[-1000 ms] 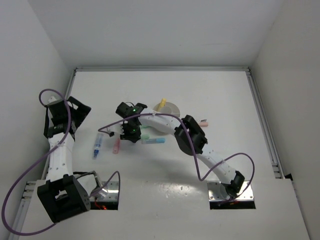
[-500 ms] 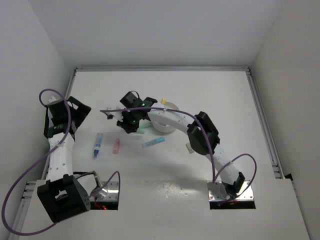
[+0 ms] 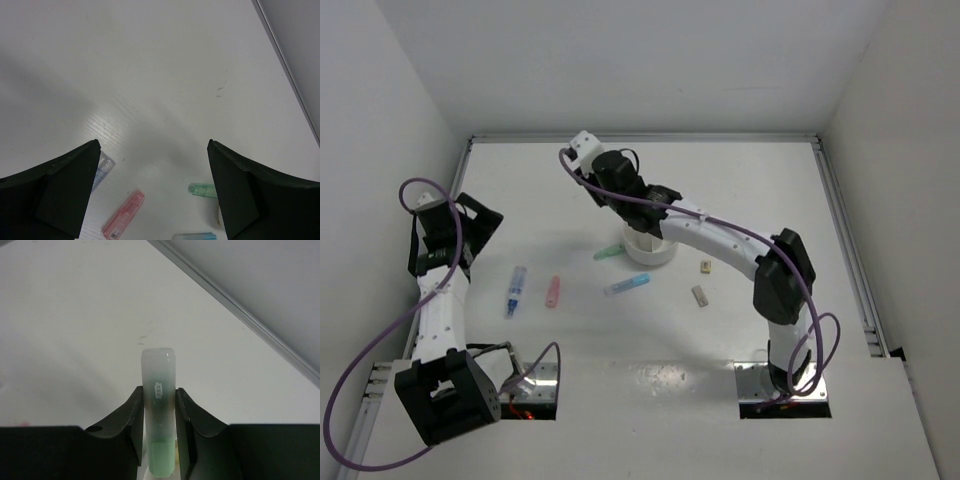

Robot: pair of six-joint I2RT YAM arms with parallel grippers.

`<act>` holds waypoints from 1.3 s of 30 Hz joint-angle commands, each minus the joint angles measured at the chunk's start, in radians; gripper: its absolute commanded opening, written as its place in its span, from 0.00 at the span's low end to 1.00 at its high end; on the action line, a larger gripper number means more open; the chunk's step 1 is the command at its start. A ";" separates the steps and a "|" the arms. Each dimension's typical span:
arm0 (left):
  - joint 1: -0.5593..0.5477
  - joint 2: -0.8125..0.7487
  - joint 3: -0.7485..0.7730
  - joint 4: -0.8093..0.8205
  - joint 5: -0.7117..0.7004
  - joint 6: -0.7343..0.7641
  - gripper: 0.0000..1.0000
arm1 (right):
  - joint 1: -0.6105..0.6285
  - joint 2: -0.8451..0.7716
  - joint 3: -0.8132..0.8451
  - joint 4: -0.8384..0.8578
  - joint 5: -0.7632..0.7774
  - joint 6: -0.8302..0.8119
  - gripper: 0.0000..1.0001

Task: Sort the stationery into containers
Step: Place the pen in the storage box.

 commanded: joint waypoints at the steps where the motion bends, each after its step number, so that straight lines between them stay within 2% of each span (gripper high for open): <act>1: 0.010 -0.011 -0.008 0.037 0.026 -0.003 0.94 | -0.009 -0.034 -0.110 0.166 0.247 0.130 0.00; 4: 0.010 -0.002 -0.008 0.037 0.027 -0.003 0.94 | -0.018 -0.047 -0.196 0.249 0.292 0.205 0.00; 10: 0.010 -0.002 -0.008 0.047 0.036 0.006 0.94 | -0.058 -0.024 -0.215 0.311 0.390 0.288 0.00; 14: 0.010 -0.002 -0.008 0.047 0.045 0.006 0.94 | -0.085 -0.015 -0.224 0.323 0.373 0.308 0.00; 21: 0.010 0.007 -0.018 0.056 0.063 0.006 0.94 | -0.130 0.066 -0.203 0.292 0.307 0.455 0.00; 39: 0.010 0.007 -0.018 0.065 0.073 0.006 0.94 | -0.139 0.016 -0.367 0.430 0.289 0.425 0.00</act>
